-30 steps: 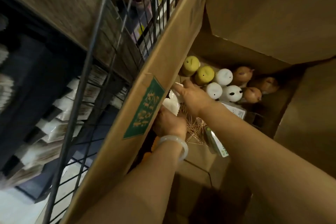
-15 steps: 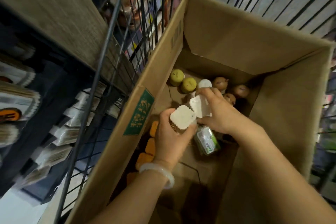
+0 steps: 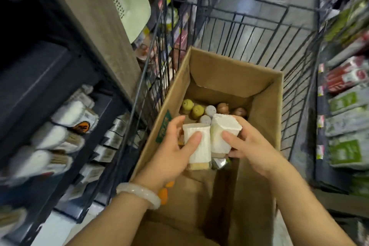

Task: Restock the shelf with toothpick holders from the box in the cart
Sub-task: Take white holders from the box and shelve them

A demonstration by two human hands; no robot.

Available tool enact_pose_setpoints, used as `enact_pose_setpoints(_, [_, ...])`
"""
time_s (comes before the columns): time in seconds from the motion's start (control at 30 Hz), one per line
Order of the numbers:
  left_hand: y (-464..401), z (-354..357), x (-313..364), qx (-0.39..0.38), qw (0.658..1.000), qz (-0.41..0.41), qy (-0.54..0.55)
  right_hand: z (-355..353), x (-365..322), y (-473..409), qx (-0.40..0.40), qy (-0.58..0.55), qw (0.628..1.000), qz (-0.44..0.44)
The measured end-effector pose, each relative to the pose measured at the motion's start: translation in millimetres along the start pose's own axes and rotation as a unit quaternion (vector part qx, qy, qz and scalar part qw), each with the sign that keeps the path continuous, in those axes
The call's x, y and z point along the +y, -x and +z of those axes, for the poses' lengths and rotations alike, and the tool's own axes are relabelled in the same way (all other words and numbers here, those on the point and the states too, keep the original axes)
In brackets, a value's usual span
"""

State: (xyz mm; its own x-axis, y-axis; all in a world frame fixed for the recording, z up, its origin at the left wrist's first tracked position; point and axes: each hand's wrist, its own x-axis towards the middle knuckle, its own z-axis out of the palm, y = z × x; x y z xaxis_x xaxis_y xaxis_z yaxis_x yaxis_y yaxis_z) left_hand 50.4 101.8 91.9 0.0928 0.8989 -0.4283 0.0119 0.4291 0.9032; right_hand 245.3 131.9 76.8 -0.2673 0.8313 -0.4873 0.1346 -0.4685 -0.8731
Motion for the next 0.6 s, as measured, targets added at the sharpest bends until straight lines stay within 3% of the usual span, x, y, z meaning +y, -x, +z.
enact_pose_setpoints(0.13, [35.2, -8.0, 12.4, 0.005, 0.999, 0.019, -0.027, 25.5, -12.8, 37.3, 0.004, -0.021, 1.0, -0.018])
enact_pose_setpoints(0.37, [93.7, -28.3, 28.8, -0.017, 0.996, -0.063, 0.069, 61.2, -31.7, 94.6, 0.017, 0.004, 0.997, -0.077])
enact_pose_setpoints(0.6, [155.7, -40.4, 60.4, -0.027, 0.997, 0.007, 0.067, 93.0, -67.0, 152.8, 0.024, 0.036, 0.984, -0.174])
